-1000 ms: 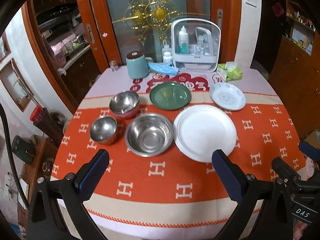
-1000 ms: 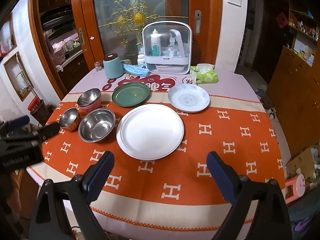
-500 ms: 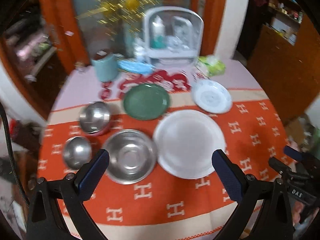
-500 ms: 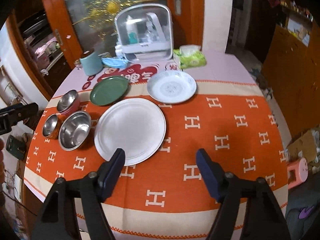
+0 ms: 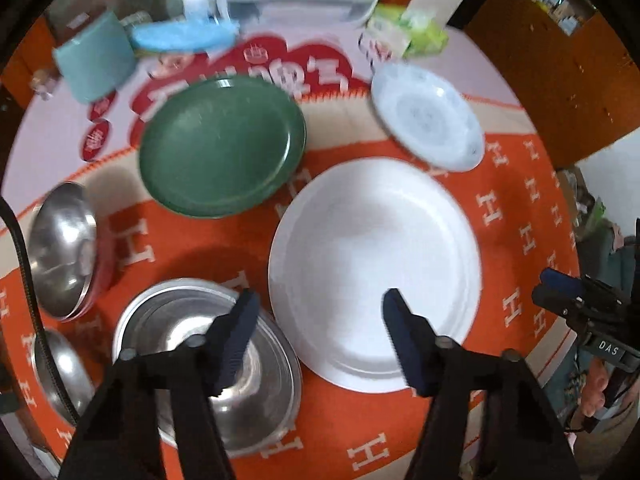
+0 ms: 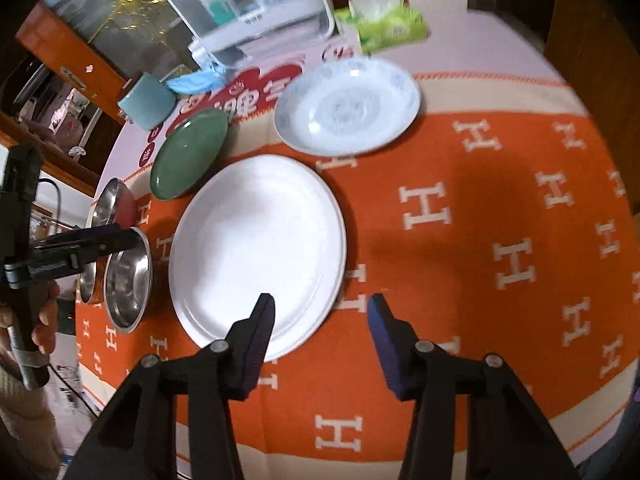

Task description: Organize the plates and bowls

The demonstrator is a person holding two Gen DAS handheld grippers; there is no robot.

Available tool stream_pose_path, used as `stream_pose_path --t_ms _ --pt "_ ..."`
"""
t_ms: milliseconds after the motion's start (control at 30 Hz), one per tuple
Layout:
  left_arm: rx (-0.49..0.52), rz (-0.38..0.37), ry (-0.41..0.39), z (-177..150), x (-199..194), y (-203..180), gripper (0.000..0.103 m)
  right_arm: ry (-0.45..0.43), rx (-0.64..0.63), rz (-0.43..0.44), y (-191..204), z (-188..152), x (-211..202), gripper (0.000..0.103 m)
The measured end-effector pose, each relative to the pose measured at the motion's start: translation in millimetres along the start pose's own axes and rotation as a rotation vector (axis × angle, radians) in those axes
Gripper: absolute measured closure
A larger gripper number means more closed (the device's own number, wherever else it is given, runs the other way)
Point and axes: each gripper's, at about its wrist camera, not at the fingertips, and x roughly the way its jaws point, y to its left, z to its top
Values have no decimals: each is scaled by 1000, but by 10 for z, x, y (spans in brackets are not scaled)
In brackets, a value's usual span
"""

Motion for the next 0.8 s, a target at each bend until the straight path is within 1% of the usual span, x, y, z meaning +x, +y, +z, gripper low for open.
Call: stream_pose_path --t_ms 33,133,233,300,467,700,800 --pt "-6 -1 27 44 110 38 49 14 10 8 -21 33 78 56" --pt "-15 -10 65 123 276 118 52 50 32 30 -52 97 260 57" --pt "-18 -14 84 194 399 181 52 80 49 38 -76 136 399 58" --pt "-14 -15 98 224 460 202 53 93 62 44 -108 162 468 61" --pt "23 -5 134 293 591 222 55 118 105 41 -216 216 609 65" --pt "31 -12 185 347 748 278 55 142 127 32 -297 235 717 65" --pt "32 -16 191 348 785 310 55 150 126 31 -288 234 759 66"
